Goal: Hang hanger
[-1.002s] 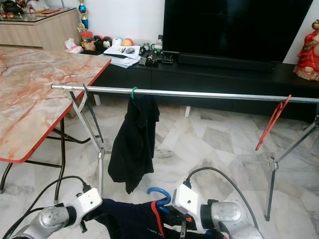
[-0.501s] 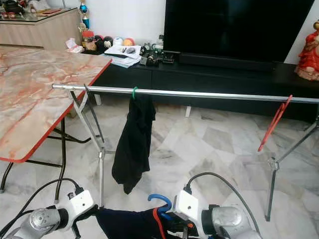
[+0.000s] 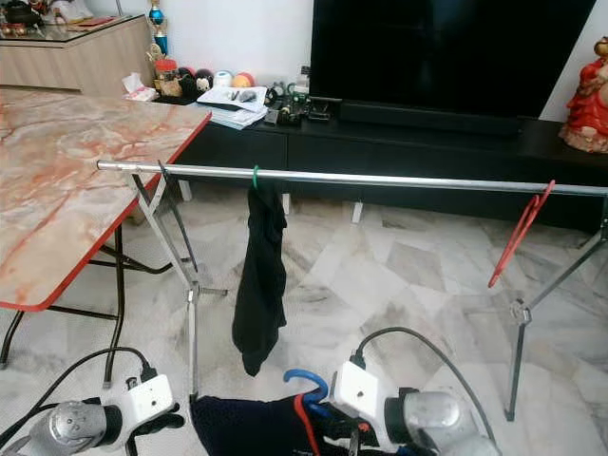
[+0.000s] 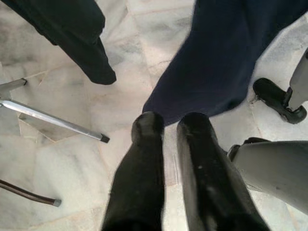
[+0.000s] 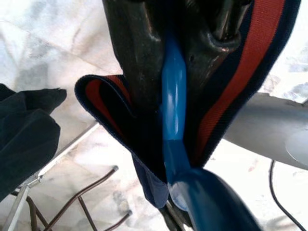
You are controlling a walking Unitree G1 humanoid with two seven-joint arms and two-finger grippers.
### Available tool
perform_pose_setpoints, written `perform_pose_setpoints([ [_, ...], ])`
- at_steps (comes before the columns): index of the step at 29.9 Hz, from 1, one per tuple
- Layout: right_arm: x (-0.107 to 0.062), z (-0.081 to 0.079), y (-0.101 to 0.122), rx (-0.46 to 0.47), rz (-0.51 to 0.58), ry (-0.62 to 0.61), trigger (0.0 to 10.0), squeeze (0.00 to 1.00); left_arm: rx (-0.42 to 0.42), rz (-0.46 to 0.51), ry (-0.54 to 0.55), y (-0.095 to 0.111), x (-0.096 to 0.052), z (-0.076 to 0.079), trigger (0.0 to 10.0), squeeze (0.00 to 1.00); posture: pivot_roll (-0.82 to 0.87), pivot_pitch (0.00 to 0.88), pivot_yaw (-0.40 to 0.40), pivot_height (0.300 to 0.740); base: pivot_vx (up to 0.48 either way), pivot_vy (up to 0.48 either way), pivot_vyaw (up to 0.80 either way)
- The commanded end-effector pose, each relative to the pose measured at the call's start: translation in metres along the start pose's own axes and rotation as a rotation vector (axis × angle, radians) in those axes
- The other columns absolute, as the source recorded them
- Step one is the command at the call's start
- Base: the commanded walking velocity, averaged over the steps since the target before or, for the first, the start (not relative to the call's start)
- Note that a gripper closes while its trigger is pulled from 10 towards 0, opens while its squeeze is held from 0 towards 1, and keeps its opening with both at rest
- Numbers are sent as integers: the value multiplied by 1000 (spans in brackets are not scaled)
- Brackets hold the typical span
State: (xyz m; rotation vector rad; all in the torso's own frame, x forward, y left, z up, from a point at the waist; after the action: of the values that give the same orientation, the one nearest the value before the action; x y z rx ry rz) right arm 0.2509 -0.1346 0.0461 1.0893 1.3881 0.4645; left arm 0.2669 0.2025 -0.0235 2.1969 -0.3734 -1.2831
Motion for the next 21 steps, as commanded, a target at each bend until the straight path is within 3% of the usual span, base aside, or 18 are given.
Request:
perform_pose_setpoints([
  [1, -2, 5, 8, -44, 6, -10, 10000, 0, 49, 17, -27, 4, 0, 2, 10000, 1000, 146, 34, -13, 740, 0, 0, 0],
  [11, -3, 7, 22, -82, 32, 4, 10000, 0, 50, 99, -10, 24, 9, 1, 10000, 1000, 141, 39, -12, 740, 0, 0, 0],
  [15, -4, 7, 21, -80, 32, 3, 10000, 0, -35, 127, 32, 29, 13, -4, 10000, 1000, 136, 41, -12, 740, 0, 0, 0],
  [18, -5, 7, 23, -81, 39, 5, 10000, 0, -42, 110, 64, 29, 14, -7, 10000, 1000, 137, 41, -12, 740, 0, 0, 0],
  [19, -5, 6, 24, -82, 42, 8, 10000, 0, -51, 108, 68, 29, 15, -7, 10000, 384, 136, 41, -13, 740, 0, 0, 0],
  [20, -4, 6, 24, -83, 44, 11, 10000, 0, -61, 112, 67, 29, 16, -7, 10000, 0, 136, 41, -13, 740, 0, 0, 0],
  [21, -4, 6, 25, -84, 45, 12, 10000, 0, -67, 115, 65, 30, 16, -6, 10000, 0, 136, 41, -13, 740, 0, 0, 0],
])
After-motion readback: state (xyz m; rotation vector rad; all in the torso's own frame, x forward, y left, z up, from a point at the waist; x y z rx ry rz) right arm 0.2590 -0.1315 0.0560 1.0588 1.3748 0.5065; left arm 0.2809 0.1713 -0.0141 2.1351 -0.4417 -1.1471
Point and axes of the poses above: a point about 5 cm out from each wrist's last joint towards the gripper, its own x axis pointing out of the wrist towards the gripper, its own y axis along the axis of the wrist's last joint, z = x × y, the point moved 3 cm from there along x, pointing out of the wrist towards the gripper, and after that the axes turned 10 degrees about x, right-handed, at the moved point
